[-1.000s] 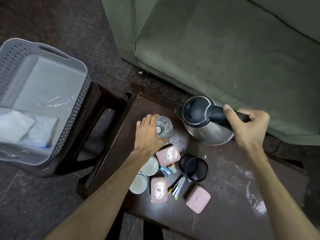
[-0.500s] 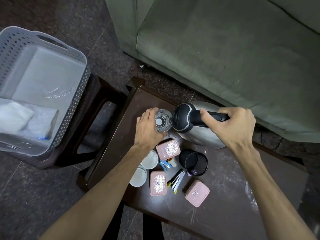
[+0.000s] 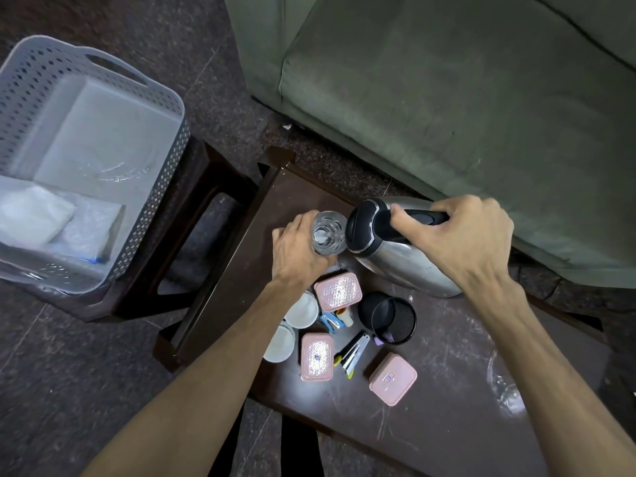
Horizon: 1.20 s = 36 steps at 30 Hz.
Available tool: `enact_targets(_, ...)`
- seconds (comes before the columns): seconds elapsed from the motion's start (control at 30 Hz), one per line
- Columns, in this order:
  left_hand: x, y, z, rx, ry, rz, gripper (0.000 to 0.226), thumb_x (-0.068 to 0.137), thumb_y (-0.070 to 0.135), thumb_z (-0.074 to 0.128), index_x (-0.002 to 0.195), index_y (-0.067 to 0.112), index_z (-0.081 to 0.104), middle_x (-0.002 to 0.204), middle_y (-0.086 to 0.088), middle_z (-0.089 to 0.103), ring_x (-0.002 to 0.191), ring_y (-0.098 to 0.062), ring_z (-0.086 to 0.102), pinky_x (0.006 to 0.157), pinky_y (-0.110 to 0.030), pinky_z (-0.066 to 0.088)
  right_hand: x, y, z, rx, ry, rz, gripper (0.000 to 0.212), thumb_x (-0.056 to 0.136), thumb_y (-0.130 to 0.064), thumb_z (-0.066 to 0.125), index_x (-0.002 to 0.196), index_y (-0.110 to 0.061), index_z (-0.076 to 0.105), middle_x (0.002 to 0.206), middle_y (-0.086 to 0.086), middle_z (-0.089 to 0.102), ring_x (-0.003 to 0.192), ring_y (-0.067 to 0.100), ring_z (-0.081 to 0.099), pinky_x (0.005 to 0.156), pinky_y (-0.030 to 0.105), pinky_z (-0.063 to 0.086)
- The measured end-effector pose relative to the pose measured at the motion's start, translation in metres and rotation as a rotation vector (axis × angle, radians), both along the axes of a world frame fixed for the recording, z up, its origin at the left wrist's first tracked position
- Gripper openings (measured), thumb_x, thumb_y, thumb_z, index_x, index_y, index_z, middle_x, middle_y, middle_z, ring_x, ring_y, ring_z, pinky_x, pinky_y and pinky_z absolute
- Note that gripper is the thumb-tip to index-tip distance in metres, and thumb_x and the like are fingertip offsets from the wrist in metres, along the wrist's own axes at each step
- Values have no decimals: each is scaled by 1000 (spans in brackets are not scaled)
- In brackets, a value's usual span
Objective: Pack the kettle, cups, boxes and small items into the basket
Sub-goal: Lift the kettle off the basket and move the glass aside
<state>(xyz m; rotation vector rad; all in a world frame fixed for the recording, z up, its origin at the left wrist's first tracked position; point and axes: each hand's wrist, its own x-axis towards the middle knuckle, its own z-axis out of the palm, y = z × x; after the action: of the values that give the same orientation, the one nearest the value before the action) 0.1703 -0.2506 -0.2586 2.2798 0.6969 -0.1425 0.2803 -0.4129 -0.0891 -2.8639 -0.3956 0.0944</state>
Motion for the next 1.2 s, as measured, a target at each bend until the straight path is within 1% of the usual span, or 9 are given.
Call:
enact_targets(0.1,0,0,-2,30,10,2,83,64,45,83,138,25,52,126,3,66,119,-21,63,106,-39,37,1,3,1,-18,3,-7,66,71,-71,69,38,-25,35,33,3,25,35,11,31,48,18,23)
enact_targets(0.2,0,0,-3,56,10,-2,83,63,48,84,137,25,53,125,4,67,118,-21,63,106,-39,38,2,4,1,-57,13,-17,64,71,-73,65,41,-21,44,35,3,33,39,13,39,48,22,26)
enact_targets(0.33,0,2,-5,77,8,-16,85,62,51,84,137,25,53,127,4,67,123,-20,60,109,-40,38,3,7,2,-80,23,-21,63,71,-74,63,47,-16,55,35,3,35,40,12,40,49,18,25)
enact_targets(0.4,-1,2,-5,85,6,-21,86,62,52,85,138,25,53,128,3,67,125,-20,59,109,-41,39,3,9,3,-86,24,-24,63,71,-74,63,45,-17,52,35,2,35,39,12,39,48,19,25)
enact_targets(0.47,-1,3,-5,90,4,-25,86,63,53,85,138,25,53,129,3,67,126,-20,58,109,-41,38,4,11,6,-94,34,-22,63,71,-75,62,43,-22,45,35,2,34,39,13,39,50,25,29)
enact_targets(0.53,-1,3,-5,87,1,-28,85,63,53,85,137,25,54,129,3,67,126,-20,57,109,-40,37,3,14,8,-101,40,-18,61,71,-75,63,41,-25,42,34,1,32,39,15,38,52,26,32)
enact_targets(0.7,-1,4,-4,92,8,-36,85,64,53,84,138,25,53,129,3,66,128,-20,57,111,-41,37,2,20,12,-83,24,-2,65,70,-71,68,37,-30,30,31,-2,24,34,11,30,47,18,24)
enact_targets(0.87,-1,4,-3,90,5,-38,86,63,55,84,138,26,54,129,3,66,128,-20,57,112,-41,36,3,18,11,-89,32,-7,65,70,-72,67,37,-28,33,31,-1,26,35,12,32,47,20,26)
enact_targets(1.2,-2,4,-3,96,19,-47,88,63,58,84,139,26,53,130,3,66,128,-20,56,112,-42,36,-1,19,14,-87,26,-2,65,70,-70,69,36,-30,31,30,-1,21,34,8,28,47,16,21)
